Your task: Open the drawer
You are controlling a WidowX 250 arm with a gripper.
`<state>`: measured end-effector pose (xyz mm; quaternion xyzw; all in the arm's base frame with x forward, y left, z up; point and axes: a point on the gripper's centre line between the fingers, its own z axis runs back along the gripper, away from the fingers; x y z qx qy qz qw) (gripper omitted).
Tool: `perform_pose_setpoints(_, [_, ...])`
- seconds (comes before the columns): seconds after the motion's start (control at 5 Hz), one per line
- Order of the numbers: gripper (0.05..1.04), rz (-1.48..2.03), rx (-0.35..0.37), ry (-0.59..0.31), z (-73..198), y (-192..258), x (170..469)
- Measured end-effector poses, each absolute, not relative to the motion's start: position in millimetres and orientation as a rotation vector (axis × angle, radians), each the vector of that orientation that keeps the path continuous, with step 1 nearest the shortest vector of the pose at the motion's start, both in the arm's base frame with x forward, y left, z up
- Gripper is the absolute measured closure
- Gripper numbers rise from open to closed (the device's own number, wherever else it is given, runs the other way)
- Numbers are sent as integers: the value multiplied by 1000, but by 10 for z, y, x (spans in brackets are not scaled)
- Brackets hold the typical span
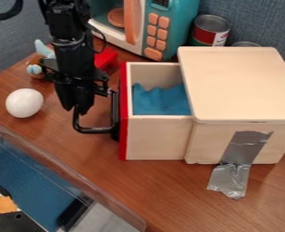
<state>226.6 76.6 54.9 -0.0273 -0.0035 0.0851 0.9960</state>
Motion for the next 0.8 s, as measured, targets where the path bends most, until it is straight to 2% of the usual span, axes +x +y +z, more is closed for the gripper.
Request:
perform_pose_setpoints(0.2, [772, 170, -52, 16, 547, 785, 2234])
perform_pose_setpoints(0.4, [704, 136, -38, 59, 542, 828, 2252])
perform_pose_setpoints(0.6, [394, -38, -16, 132, 578, 784, 2253])
perform_pose_setpoints(0.8, [118, -101, -9, 137, 734, 790, 2211])
